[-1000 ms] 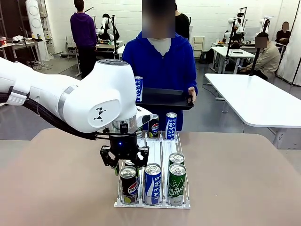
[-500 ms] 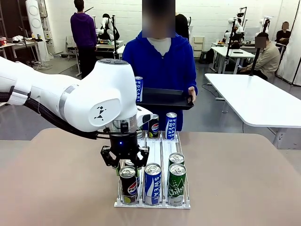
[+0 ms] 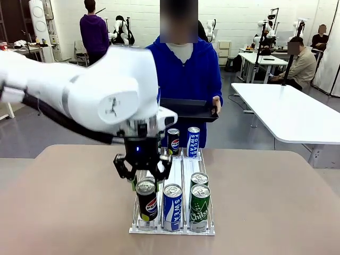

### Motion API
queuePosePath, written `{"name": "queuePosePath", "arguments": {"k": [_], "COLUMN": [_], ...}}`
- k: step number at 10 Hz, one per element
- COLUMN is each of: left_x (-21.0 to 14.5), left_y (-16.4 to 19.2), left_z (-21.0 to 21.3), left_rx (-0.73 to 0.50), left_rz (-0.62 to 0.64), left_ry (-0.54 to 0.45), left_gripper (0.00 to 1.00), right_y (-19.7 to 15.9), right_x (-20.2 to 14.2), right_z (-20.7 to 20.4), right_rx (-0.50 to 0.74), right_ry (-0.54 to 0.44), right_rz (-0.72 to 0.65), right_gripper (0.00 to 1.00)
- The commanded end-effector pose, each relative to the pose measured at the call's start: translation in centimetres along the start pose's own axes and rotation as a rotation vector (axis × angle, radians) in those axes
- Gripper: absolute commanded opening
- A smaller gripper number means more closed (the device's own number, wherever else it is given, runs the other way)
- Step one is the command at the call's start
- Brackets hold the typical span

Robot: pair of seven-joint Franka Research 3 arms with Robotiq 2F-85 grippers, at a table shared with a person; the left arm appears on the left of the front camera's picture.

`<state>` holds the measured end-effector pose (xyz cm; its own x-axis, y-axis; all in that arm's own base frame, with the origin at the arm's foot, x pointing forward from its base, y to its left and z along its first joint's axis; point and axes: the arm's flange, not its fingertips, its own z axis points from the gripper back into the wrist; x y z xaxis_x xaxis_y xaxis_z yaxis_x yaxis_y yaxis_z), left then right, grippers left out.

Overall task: Retrieve and hand over the desired beverage to the person.
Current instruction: Pick up another can of the same type that the person held from the Automatic Can Dispenser.

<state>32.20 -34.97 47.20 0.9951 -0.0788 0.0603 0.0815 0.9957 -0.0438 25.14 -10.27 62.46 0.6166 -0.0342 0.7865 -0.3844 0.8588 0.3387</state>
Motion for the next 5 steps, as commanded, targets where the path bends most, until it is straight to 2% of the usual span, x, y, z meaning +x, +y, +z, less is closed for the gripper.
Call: {"name": "queuePosePath", "arguments": {"k": [1, 3, 5], "left_x": [-2.3, -3.7, -3.9], "left_y": [-0.9, -1.9, -2.5], "left_z": [7.0, 12.7, 16.3], "left_rx": [-0.003, -0.005, 0.0], "left_rz": [-0.042, -0.031, -0.021], "left_ry": [-0.022, -0.064, -0.099], "left_gripper": [0.03, 0.03, 0.03], "right_y": [-0.1, -0.1, -0.1], "right_x": [0.0, 0.0, 0.0], "right_z": [-0.3, -0.3, -0.3], "right_rx": [0.025, 0.025, 0.025], "right_ry": [-0.005, -0.005, -0.005], "right_rz": [0.0, 0.0, 0.0], "right_gripper": [1.0, 1.0, 1.0]}}
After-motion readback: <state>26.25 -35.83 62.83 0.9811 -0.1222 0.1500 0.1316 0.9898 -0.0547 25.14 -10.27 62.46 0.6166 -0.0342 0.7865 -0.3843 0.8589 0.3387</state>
